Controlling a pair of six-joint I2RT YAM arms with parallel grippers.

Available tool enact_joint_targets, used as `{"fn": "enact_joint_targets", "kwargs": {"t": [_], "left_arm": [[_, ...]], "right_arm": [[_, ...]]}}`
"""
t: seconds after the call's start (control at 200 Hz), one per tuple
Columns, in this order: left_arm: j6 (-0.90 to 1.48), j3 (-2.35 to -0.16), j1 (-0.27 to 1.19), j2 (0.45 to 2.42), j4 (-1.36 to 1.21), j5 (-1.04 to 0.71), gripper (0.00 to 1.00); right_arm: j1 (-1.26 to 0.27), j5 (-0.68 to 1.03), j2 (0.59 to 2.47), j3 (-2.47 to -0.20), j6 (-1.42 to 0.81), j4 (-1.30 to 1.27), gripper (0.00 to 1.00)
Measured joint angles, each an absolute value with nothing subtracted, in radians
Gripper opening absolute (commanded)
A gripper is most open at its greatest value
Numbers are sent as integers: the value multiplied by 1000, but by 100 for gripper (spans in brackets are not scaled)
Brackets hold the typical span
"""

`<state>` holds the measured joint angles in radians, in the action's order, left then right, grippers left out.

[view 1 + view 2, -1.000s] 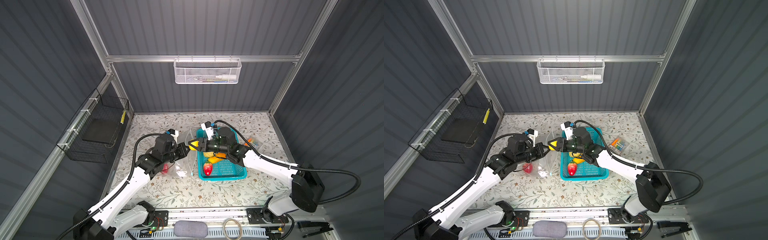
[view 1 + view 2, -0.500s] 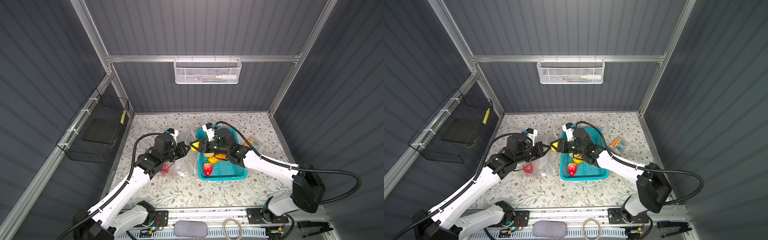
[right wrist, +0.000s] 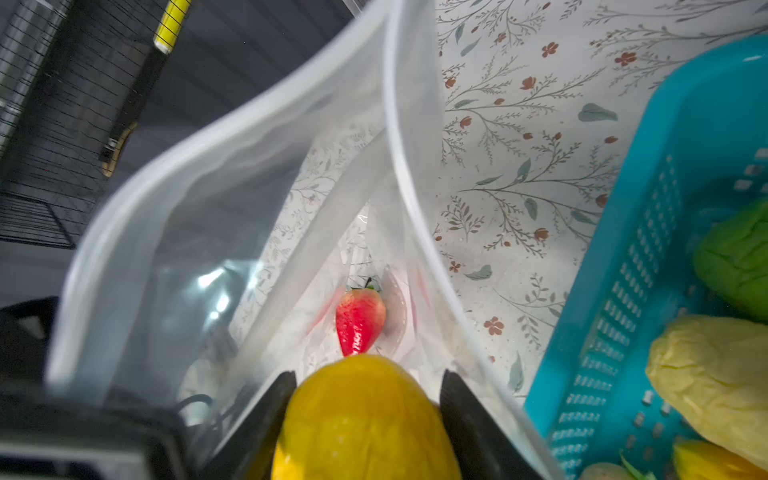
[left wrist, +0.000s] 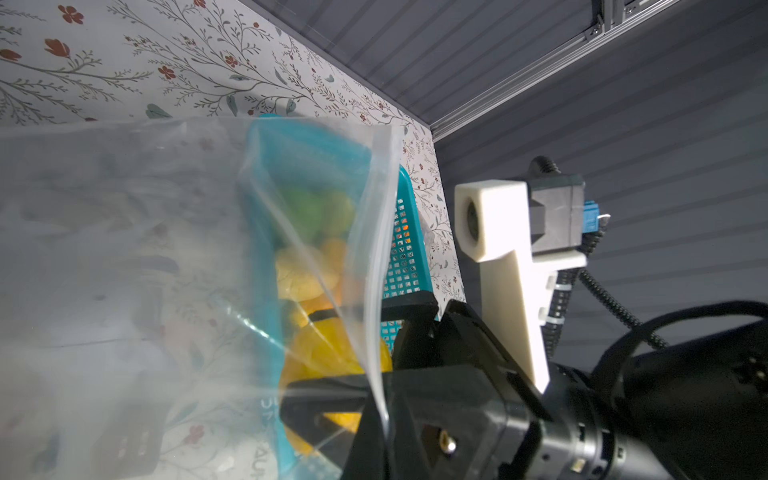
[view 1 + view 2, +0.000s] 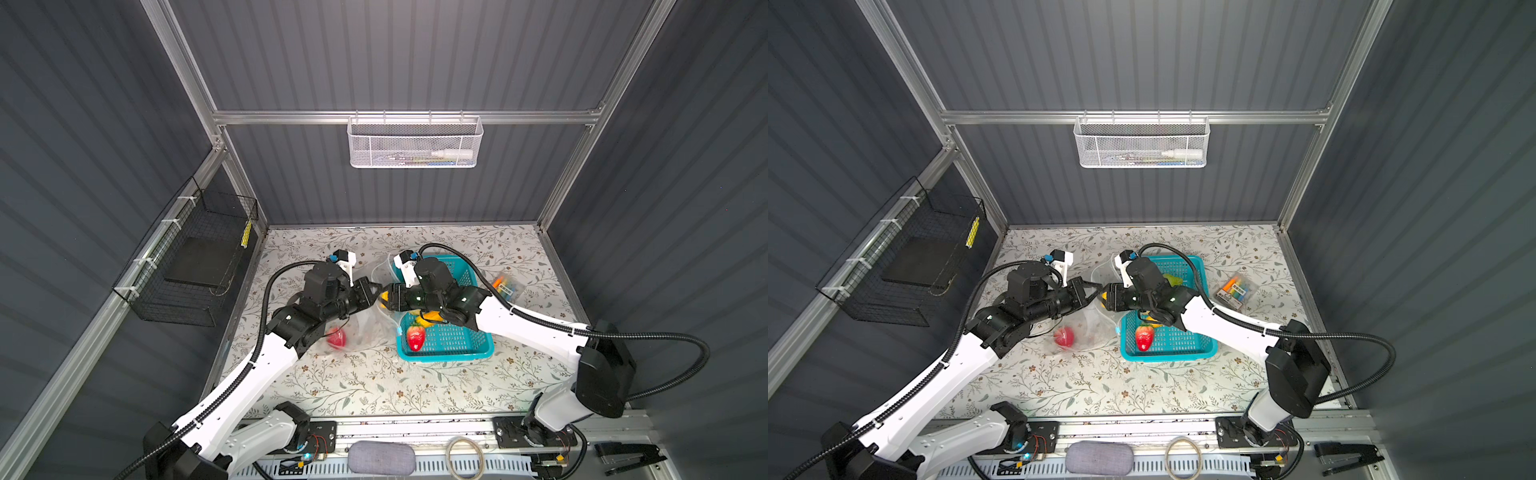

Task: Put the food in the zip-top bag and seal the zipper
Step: 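Open the right gripper to drop the lemon into the bag, then return the right gripper to the basket and grasp the red strawberry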

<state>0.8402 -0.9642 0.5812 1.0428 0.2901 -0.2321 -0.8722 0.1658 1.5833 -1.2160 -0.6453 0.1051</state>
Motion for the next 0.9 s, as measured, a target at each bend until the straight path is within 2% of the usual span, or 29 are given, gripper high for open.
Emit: {"fn": "enact_joint_targets", "kwargs": {"t": [0.185,0.285,0.6,0.9], "left_arm": [[844,-964,581,1043,289,-218,0],[844,-965,581,1043,291,-218,0],[844,-964,581,1043,290,-221,0],[844,-963,582,1044,278,-221,0]], "right_arm": [[-884,115,1626,-1258,-603,203,83],[-897,107,1626,-1258,-589,218,89],[-901,94,1581,-1258,-567,239,91],[-877,65,1394,-1216,-568,255,92]]}}
